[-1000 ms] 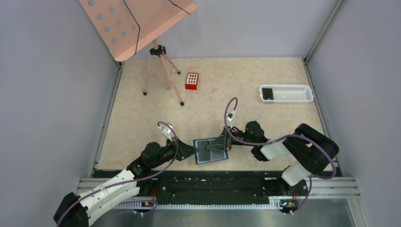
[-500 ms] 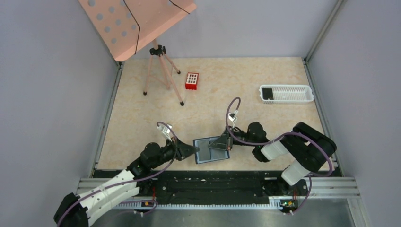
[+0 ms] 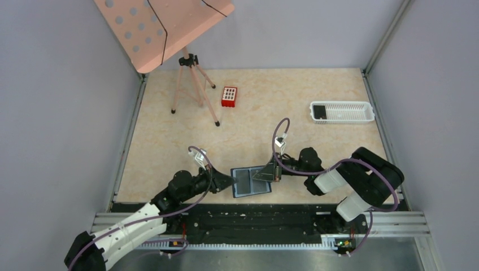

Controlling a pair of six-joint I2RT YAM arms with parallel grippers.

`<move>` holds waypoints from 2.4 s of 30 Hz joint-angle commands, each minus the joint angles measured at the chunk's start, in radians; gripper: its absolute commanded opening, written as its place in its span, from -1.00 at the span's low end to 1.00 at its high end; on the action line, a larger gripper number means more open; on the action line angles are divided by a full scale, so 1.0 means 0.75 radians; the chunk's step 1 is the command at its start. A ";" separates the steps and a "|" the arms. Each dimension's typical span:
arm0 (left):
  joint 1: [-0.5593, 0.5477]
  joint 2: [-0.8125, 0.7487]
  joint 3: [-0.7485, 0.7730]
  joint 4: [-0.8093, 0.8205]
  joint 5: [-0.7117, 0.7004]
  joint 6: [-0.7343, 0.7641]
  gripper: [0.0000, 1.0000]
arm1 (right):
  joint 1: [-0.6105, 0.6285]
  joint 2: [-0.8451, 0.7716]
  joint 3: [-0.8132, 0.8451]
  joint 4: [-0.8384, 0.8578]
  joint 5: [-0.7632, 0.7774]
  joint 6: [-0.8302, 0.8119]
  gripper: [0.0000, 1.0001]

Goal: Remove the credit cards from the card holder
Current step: Remove the credit card from the card holder.

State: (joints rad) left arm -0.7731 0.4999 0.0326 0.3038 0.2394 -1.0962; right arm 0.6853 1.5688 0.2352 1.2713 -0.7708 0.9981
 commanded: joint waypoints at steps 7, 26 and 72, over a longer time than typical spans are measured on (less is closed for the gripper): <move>0.008 -0.008 0.011 0.107 0.011 0.008 -1.00 | -0.020 -0.038 0.012 0.073 -0.053 -0.003 -0.92; 0.008 0.112 0.022 0.283 0.092 -0.011 -1.00 | -0.018 0.050 0.094 0.127 -0.076 0.046 -0.40; 0.024 0.120 0.044 0.214 0.086 0.006 -1.00 | -0.074 0.250 -0.002 0.601 -0.185 0.198 -1.00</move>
State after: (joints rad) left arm -0.7666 0.6094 0.0326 0.4370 0.2943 -1.1088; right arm 0.6655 1.7756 0.2565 1.5070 -0.8764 1.1584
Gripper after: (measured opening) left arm 0.056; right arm 0.007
